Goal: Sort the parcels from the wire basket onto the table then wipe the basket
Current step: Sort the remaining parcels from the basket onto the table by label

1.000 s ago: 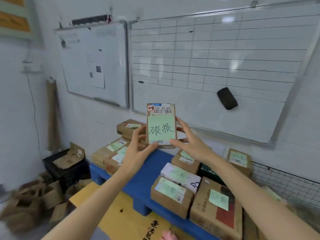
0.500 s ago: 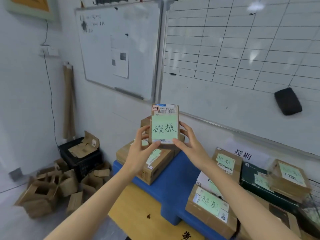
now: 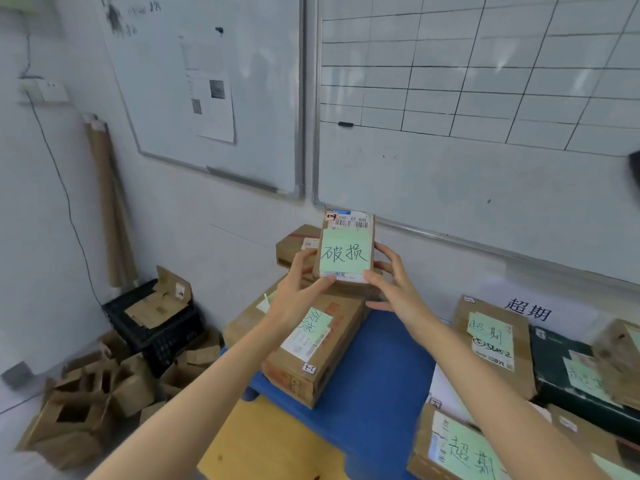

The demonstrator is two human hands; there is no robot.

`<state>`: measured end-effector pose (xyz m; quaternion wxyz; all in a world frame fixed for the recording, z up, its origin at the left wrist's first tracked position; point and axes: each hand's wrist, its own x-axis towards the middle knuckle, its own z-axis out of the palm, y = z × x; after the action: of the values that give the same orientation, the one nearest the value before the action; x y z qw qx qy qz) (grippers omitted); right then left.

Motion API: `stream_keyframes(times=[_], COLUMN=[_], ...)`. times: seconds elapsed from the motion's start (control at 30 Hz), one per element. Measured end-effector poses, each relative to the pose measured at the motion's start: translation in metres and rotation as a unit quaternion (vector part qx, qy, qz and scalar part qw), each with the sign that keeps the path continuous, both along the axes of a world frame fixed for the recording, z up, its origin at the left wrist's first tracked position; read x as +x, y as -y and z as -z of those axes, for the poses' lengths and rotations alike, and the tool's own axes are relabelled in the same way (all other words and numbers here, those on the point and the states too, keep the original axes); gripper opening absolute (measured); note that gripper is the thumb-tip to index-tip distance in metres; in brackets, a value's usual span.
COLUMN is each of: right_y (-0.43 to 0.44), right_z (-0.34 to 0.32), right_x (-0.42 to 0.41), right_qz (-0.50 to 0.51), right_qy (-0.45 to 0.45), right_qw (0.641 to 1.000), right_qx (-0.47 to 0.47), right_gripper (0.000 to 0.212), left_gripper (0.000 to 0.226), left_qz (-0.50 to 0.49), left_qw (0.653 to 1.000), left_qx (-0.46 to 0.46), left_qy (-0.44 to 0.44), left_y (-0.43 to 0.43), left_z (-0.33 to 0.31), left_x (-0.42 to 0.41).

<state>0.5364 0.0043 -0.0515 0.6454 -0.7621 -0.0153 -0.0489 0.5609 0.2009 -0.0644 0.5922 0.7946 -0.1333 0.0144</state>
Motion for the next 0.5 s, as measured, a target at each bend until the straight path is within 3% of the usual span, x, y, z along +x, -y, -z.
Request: stream_keyframes(times=[0.27,0.5], right_y=[0.020,0.043], right_z=[0.036,0.072], right_x=[0.052,0.079], right_qz=[0.089,0.179], right_qy=[-0.033,-0.094], right_qw=[0.993,0.974], right_qx=[0.065,0.104], right_gripper=[0.049,0.047], left_gripper=[0.062,0.061], left_qz=[0.058,0.079], left_qw=[0.994,0.958], left_qx=[0.093,0.251], left_qy=[0.007,0.116], left_y=[0.027,0.035], left_z=[0.017,0.028], left_x=[0.071,0.116])
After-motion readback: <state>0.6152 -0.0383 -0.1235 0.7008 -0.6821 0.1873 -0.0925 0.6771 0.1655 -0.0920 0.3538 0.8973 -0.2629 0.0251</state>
